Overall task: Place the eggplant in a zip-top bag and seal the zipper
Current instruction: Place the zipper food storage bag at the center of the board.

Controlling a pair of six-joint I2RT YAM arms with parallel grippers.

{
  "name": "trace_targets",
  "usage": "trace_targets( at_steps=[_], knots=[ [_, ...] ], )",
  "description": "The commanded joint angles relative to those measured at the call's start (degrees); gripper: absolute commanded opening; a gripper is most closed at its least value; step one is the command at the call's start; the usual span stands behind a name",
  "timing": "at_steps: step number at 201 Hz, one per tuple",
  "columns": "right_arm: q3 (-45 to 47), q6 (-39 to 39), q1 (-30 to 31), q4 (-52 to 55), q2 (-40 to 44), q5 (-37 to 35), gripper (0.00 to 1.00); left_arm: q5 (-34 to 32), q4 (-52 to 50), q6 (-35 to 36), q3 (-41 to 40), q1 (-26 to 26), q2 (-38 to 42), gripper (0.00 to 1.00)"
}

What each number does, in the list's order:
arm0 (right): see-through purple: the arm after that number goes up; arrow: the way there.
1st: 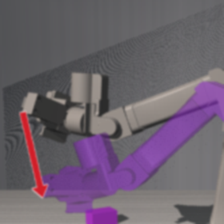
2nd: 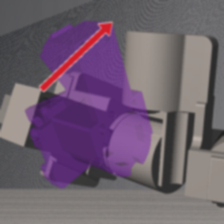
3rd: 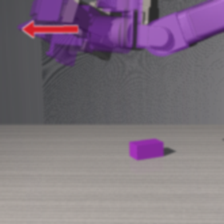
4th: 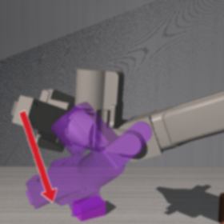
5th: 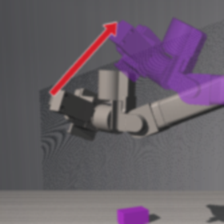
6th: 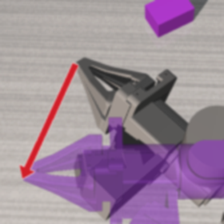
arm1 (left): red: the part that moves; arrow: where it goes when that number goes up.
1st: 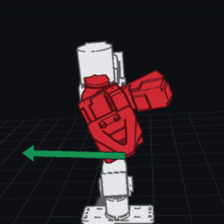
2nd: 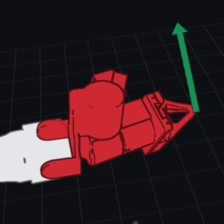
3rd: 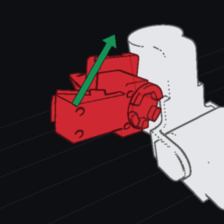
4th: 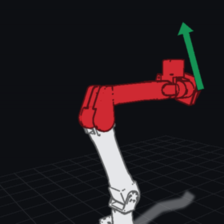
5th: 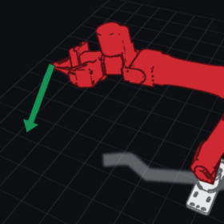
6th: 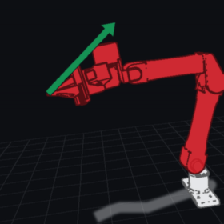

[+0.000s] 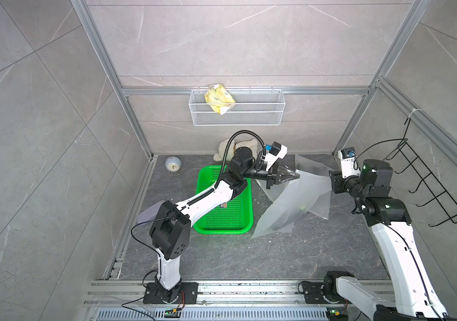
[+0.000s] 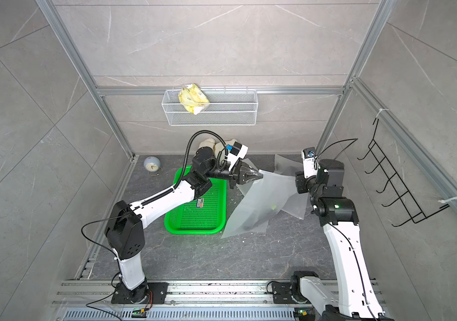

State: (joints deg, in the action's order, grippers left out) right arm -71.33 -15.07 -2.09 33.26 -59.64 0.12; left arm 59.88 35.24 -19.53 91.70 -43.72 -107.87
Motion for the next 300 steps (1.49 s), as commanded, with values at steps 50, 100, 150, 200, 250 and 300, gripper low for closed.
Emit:
trace_targets(
  at_steps=[50, 100, 150, 200, 250, 300],
  knots=[
    [-1.47, 1.53, -0.21, 0.14, -3.28, 0.56, 0.50, -10.17, -9.63, -2.36, 3.21, 3.74, -13.73, 0.00],
    [-0.68, 3.52, -0.20, -0.25, -5.89, 4.19, 0.51, -19.69, -30.58, 10.34, 6.50, 2.02, -16.81, 0.00],
    [1.21, 5.92, -0.20, -1.60, -7.88, 8.03, 0.51, -26.35, -40.34, 14.52, 8.15, 1.09, -17.57, 0.06],
    [4.45, 8.93, -0.22, -3.67, -8.64, 10.53, 0.57, -30.08, -37.85, 12.68, 9.01, 1.90, -16.60, 0.50],
    [11.74, 13.11, -0.20, -11.51, -7.27, 12.84, 0.63, -33.06, -34.72, 12.80, 7.25, 3.29, -11.05, 0.73],
    [25.38, 20.78, -0.10, -29.35, -5.86, 11.47, 0.99, -42.94, -29.22, 12.32, -7.96, 8.97, 4.85, 0.86]
  ],
)
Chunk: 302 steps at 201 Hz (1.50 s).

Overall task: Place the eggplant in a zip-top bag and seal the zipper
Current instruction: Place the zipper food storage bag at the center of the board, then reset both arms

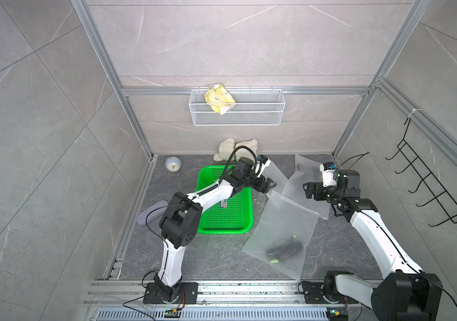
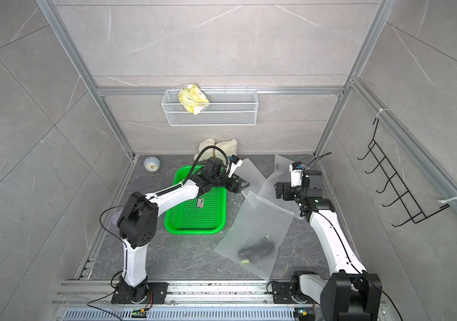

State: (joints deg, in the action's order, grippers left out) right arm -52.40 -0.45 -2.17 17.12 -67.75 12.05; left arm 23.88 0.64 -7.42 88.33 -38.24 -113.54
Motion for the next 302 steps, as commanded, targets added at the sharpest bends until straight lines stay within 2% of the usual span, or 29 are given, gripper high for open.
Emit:
trace_targets(
  at_steps=[1, 21, 43, 56, 80, 111, 133, 155, 161, 166, 181, 192, 228, 243, 302],
  knots=[
    [6.84, 6.33, 0.03, -13.81, 2.39, -0.59, 0.99, -7.28, 5.49, 0.21, -4.94, 3.68, 10.78, 0.87],
    [14.51, 9.25, 0.15, -24.35, 4.65, -4.76, 0.99, -11.43, 6.47, -2.46, -12.81, 9.12, 16.37, 0.92],
    [19.95, 9.45, 1.60, -30.70, 5.51, -9.22, 0.99, -16.06, 6.80, -5.57, -21.47, 16.36, 23.03, 0.95],
    [22.66, 8.99, 3.70, -34.03, 5.74, -13.11, 0.99, -21.52, 6.78, -5.09, -26.53, 19.65, 27.15, 0.99],
    [26.54, 7.62, 7.45, -39.69, 4.62, -18.84, 0.99, -32.59, 5.93, -2.48, -34.17, 24.50, 32.75, 1.00],
    [29.36, 7.58, 9.61, -45.45, 0.63, -21.62, 0.99, -41.27, 7.66, 1.08, -42.70, 31.45, 36.25, 1.00],
    [29.77, 6.54, 10.91, -46.42, -1.39, -23.00, 0.99, -46.91, 15.50, 4.39, -49.56, 32.96, 36.98, 0.99],
    [30.48, 5.97, 10.96, -48.61, -3.42, -23.49, 0.99, -50.43, 27.12, 8.42, -54.90, 33.06, 33.84, 1.00],
    [30.71, 5.98, 11.02, -49.24, -3.89, -23.48, 0.99, -52.90, 24.21, 8.15, -53.77, 32.97, 33.22, 1.00],
    [30.85, 5.96, 11.02, -49.73, -4.21, -23.44, 0.99, -52.75, 21.73, 7.86, -53.04, 33.09, 33.20, 1.00],
    [30.92, 5.80, 11.07, -50.52, -5.11, -22.95, 0.99, -49.47, 24.66, 7.98, -55.72, 33.08, 34.36, 1.00],
    [30.95, 5.48, 11.10, -50.98, -5.74, -22.95, 0.99, -49.50, 27.40, 6.88, -58.56, 33.12, 34.72, 1.00],
    [32.22, 2.17, 11.26, -55.63, -7.31, -22.54, 0.99, -50.61, 47.24, 8.41, -66.55, 33.05, 29.11, 1.00],
    [33.36, 0.79, 11.40, -58.61, -7.34, -21.76, 0.99, -49.39, 43.12, 7.07, -65.63, 33.52, 30.28, 1.00],
    [37.51, -1.86, 11.70, -72.73, -11.54, -22.86, 0.99, -43.47, 55.39, 9.45, -72.40, 33.58, 30.66, 1.00]
  ],
)
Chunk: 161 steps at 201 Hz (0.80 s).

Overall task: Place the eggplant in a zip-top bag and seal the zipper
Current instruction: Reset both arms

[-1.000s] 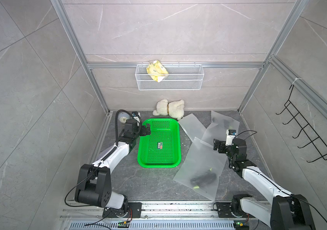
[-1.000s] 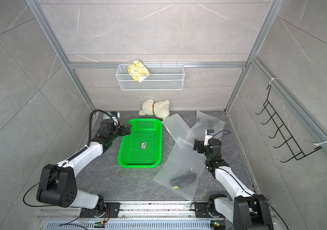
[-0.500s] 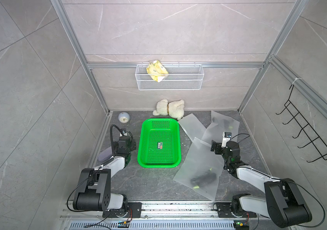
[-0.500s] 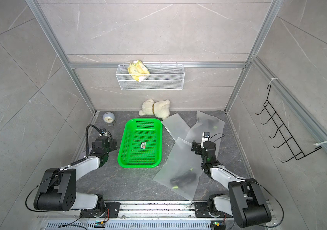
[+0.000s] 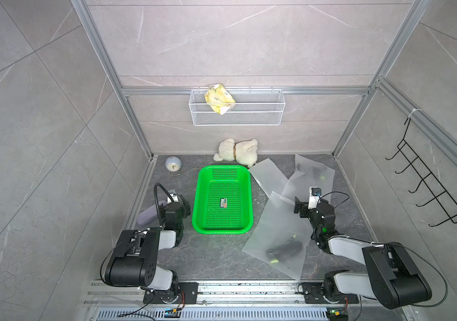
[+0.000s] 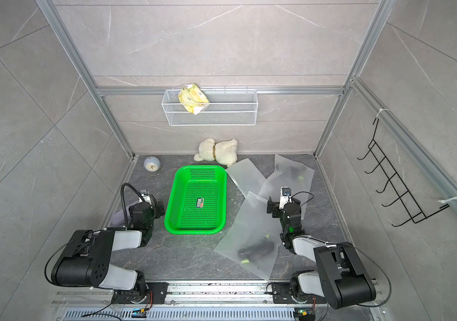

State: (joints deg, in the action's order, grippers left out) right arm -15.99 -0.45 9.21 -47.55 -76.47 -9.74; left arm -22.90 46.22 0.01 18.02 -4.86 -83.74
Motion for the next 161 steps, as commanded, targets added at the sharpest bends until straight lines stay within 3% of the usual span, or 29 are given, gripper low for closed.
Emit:
trace_targets(
  at_steps=[1, 20, 34, 50, 64, 72, 81, 92, 102, 161],
  knots=[
    [1.12, -1.85, 0.30, -8.16, -2.95, -1.12, 0.99, 3.34, 9.79, 2.02, -2.10, 0.25, 0.86, 1.00],
    [0.84, -1.93, 0.31, -11.11, -6.36, -1.17, 0.99, 3.60, 9.89, 2.13, -2.18, 0.21, 0.91, 1.00],
    [0.92, -2.01, 0.36, -14.94, -10.18, -0.94, 0.99, 7.27, 10.69, 3.33, -2.71, 0.22, 0.86, 1.00],
    [0.34, -1.97, 0.28, -15.73, -12.13, -0.81, 1.00, 15.20, 18.23, 6.24, -6.90, 0.29, -0.35, 1.00],
    [-0.42, -1.92, 0.27, -12.55, -11.21, -0.34, 1.00, 13.79, 25.04, 6.54, -7.00, 0.34, -4.97, 1.00],
    [-0.90, -2.07, 0.13, -13.85, -12.39, -0.73, 1.00, 11.75, 20.44, 4.99, -5.39, 0.64, -3.90, 1.00],
    [-2.78, -0.69, -0.39, -7.93, -11.34, -1.20, 1.00, 10.84, 10.92, 2.92, -2.42, 1.70, -1.64, 1.00],
    [-3.70, 0.42, -2.51, -6.49, -11.44, 2.00, 1.00, 9.17, 7.92, 0.85, 1.03, 3.48, -3.46, 1.00],
    [-3.72, 0.43, -2.68, -6.62, -11.46, 2.03, 0.99, 12.00, 2.10, -1.72, 2.55, 6.08, -2.23, 1.00],
    [-3.61, -0.06, -2.69, -6.85, -11.52, 3.07, 1.00, 11.99, 3.78, -1.67, 2.06, 6.34, -2.41, 1.00]
  ],
)
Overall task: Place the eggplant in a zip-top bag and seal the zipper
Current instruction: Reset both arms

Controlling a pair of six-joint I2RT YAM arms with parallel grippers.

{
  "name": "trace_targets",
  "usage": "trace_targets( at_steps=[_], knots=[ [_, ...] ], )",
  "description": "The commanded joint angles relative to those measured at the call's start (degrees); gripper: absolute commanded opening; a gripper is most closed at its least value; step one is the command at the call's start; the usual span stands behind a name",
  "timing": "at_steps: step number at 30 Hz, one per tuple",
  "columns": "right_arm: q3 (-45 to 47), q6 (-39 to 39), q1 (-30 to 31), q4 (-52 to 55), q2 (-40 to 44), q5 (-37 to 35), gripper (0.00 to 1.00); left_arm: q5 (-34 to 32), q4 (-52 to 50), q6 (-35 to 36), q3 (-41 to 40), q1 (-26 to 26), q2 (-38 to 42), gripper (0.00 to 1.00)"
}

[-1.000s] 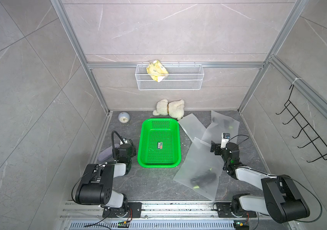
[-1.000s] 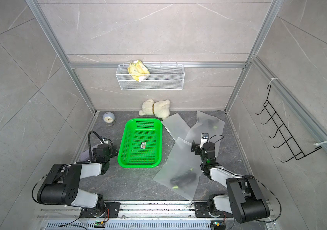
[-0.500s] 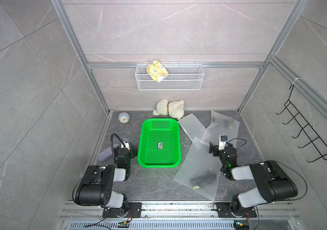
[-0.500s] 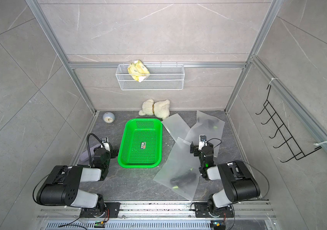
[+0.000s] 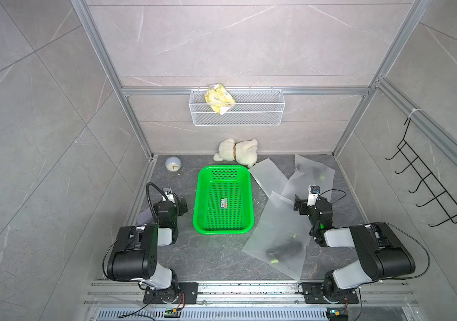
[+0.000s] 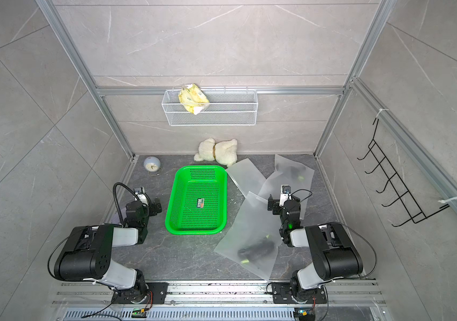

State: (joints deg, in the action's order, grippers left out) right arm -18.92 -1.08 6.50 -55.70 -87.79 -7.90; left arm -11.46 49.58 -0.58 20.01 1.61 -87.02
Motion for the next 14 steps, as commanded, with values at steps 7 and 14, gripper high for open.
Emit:
trace_targets(
  at_steps=[7, 14],
  knots=[
    [-0.73, 0.60, 0.01, 1.32, -0.17, 1.22, 1.00, 0.63, 0.21, -1.20, 0.09, -0.11, 0.98, 1.00],
    [-0.79, 0.72, 0.06, 1.40, -0.23, 1.33, 1.00, 0.67, 0.16, -1.20, 0.16, -0.18, 0.98, 1.00]
  ],
)
